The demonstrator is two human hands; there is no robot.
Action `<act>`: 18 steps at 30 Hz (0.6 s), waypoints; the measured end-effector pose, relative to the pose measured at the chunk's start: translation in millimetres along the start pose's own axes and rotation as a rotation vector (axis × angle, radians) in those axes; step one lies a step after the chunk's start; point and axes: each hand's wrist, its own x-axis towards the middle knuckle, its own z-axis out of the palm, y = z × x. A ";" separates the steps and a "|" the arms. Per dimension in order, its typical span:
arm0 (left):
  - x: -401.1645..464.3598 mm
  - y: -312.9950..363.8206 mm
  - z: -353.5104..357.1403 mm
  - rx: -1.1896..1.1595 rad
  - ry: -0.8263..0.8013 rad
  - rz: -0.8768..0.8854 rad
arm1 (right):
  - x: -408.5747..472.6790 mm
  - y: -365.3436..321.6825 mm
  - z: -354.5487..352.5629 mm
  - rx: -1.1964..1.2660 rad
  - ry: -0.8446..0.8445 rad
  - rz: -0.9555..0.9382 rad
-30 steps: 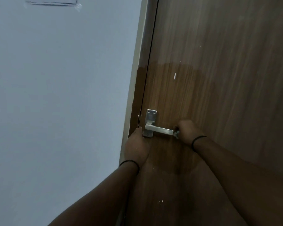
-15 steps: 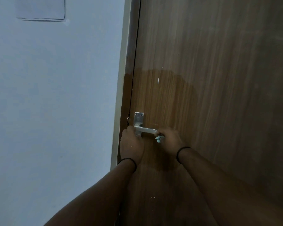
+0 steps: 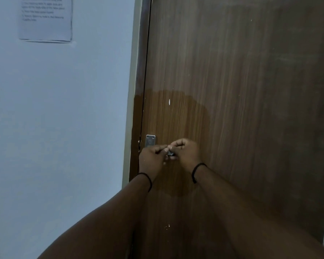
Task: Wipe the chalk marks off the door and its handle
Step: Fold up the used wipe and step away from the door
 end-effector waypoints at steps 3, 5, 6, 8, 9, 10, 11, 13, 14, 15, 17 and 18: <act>-6.8 19.6 -6.6 -0.030 -0.045 -0.014 | -12.8 -13.5 -6.7 0.117 0.011 0.026; -12.0 34.4 -10.0 0.006 -0.028 -0.012 | -21.2 -26.7 -10.8 0.191 -0.036 0.045; -14.5 41.9 -12.6 0.011 0.002 -0.015 | -26.0 -34.5 -13.4 0.224 -0.077 0.053; -20.2 57.6 -19.7 -0.029 0.052 -0.030 | -37.2 -51.1 -19.2 0.280 -0.148 0.058; -22.2 64.9 -23.2 -0.070 0.056 -0.044 | -41.8 -58.3 -21.5 0.293 -0.162 0.054; -26.3 73.3 -27.2 -0.121 0.051 -0.062 | -47.8 -66.0 -24.1 0.298 -0.157 0.047; -30.6 81.5 -30.9 -0.170 0.046 -0.080 | -53.2 -73.3 -25.9 0.301 -0.141 0.042; -40.0 97.1 -36.5 -0.246 0.044 -0.104 | -64.6 -86.4 -28.7 0.283 -0.095 0.027; -42.9 103.6 -38.3 -0.272 0.050 -0.112 | -68.2 -91.5 -29.0 0.265 -0.079 0.020; -47.0 110.2 -40.3 -0.290 0.056 -0.119 | -72.8 -96.0 -29.4 0.250 -0.067 0.017; -52.9 119.8 -43.6 -0.317 0.052 -0.118 | -79.2 -103.2 -29.8 0.250 -0.050 0.023; -55.1 122.1 -45.2 -0.329 0.032 -0.108 | -80.7 -105.5 -29.8 0.263 -0.050 0.030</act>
